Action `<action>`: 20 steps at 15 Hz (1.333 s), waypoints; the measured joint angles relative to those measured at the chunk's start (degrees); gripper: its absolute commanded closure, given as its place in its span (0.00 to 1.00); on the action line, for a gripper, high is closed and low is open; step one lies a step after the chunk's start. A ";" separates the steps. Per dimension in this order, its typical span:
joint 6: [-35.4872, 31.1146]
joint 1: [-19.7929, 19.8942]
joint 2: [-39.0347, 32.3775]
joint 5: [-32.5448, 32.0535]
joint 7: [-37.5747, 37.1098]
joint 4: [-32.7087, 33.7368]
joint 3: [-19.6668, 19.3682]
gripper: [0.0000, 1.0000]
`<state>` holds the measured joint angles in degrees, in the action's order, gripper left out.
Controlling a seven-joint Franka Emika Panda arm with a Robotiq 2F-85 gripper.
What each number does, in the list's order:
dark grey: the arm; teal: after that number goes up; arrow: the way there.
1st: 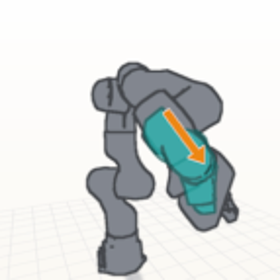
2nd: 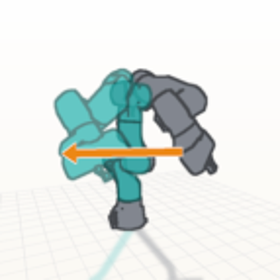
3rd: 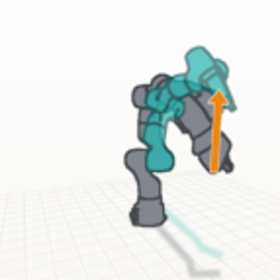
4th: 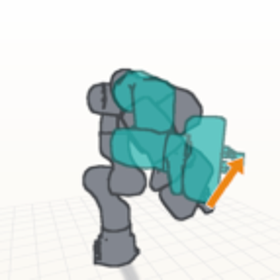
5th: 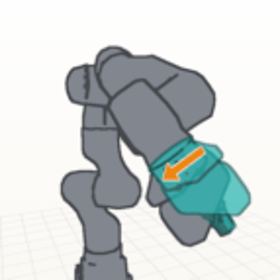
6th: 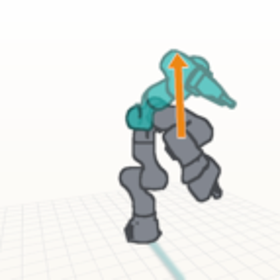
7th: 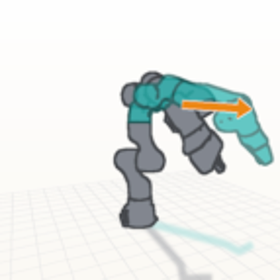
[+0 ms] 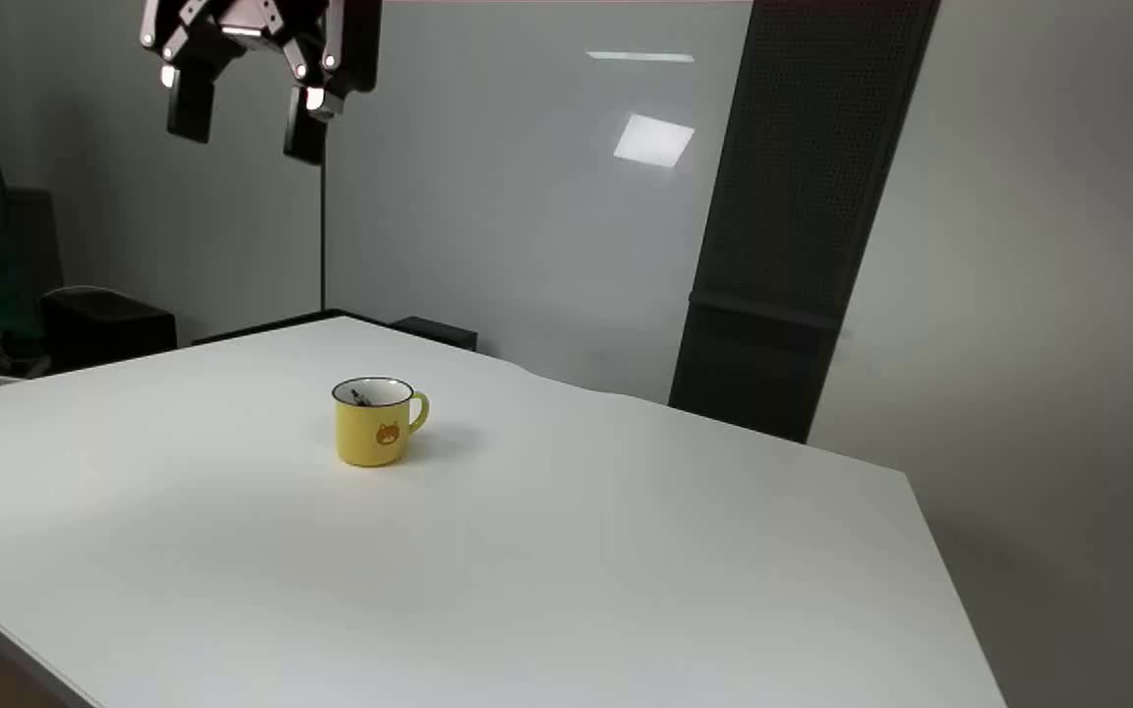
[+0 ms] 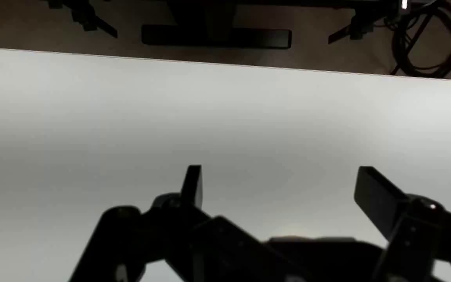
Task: Take the black pen out of the yellow mug
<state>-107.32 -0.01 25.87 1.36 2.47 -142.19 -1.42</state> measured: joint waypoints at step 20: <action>-11.70 1.96 -4.60 -8.52 -1.49 0.44 0.97 0.00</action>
<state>-119.02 1.95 21.27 -7.15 0.98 -141.76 -0.45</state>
